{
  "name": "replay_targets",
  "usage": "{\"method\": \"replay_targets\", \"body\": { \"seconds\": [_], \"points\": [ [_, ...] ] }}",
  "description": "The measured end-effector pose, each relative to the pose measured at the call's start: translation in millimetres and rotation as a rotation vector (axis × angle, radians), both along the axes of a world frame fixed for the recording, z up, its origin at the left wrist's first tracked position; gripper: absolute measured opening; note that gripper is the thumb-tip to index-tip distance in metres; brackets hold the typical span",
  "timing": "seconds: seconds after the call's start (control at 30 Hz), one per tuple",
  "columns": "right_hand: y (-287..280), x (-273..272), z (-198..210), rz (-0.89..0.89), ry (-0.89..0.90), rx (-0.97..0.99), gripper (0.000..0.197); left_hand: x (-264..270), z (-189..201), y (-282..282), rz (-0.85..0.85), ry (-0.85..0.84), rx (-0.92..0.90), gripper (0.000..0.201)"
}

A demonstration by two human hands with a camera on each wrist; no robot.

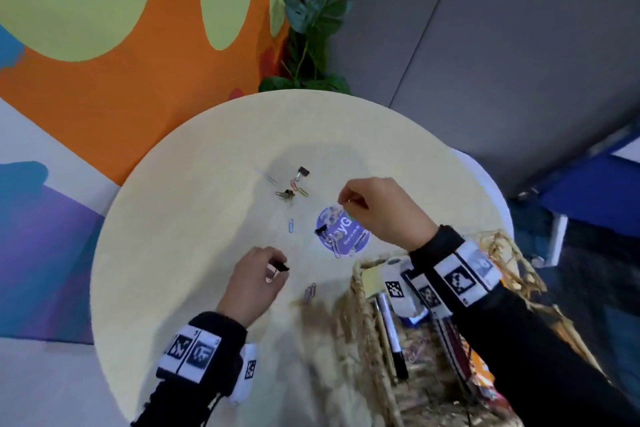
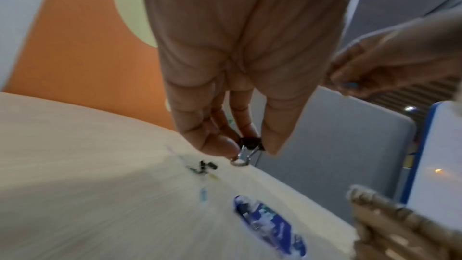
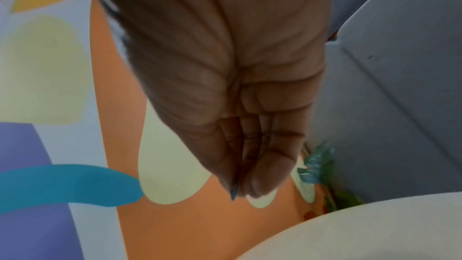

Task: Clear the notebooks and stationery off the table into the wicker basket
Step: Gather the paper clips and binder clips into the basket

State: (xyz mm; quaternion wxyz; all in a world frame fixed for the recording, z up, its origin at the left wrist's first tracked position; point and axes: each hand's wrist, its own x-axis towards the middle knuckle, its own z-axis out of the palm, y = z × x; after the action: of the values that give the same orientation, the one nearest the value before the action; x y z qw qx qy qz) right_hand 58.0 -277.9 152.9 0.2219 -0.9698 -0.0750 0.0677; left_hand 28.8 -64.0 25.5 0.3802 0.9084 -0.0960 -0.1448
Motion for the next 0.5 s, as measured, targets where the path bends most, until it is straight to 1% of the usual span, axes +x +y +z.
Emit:
{"method": "replay_targets", "body": {
  "seconds": [0.03,0.1,0.17,0.27,0.33,0.4,0.5],
  "points": [
    [-16.1,-20.7,1.1,-0.029,0.012,0.000,0.017,0.1,7.6,-11.1,-0.018,-0.018,-0.028,0.015],
    [-45.4,-57.6,-8.8,-0.078,0.094,-0.028,0.013,-3.8,24.3,-34.3,-0.047,-0.029,-0.091,0.017],
    [-67.4,-86.4,-28.8,-0.088,0.226,-0.088,0.012,-11.1,41.9,-56.9,-0.095,-0.023,-0.151,0.014],
    [-83.7,-119.1,-55.9,-0.033,0.455,-0.198,0.017,-27.0,62.0,-88.6,-0.193,0.008,-0.186,0.016],
    [-89.0,-131.2,-74.7,0.002,0.559,-0.260,0.020,-36.7,67.5,-107.4,-0.284,0.036,-0.124,0.020],
    [-91.5,-134.8,-92.1,0.000,0.636,-0.326,0.022,-46.5,70.7,-123.7,-0.393,0.053,-0.015,0.024],
    [-84.6,-134.1,-99.2,0.028,0.691,-0.455,0.018,-58.1,71.5,-143.1,-0.532,0.086,0.142,0.023]
  ]
}}
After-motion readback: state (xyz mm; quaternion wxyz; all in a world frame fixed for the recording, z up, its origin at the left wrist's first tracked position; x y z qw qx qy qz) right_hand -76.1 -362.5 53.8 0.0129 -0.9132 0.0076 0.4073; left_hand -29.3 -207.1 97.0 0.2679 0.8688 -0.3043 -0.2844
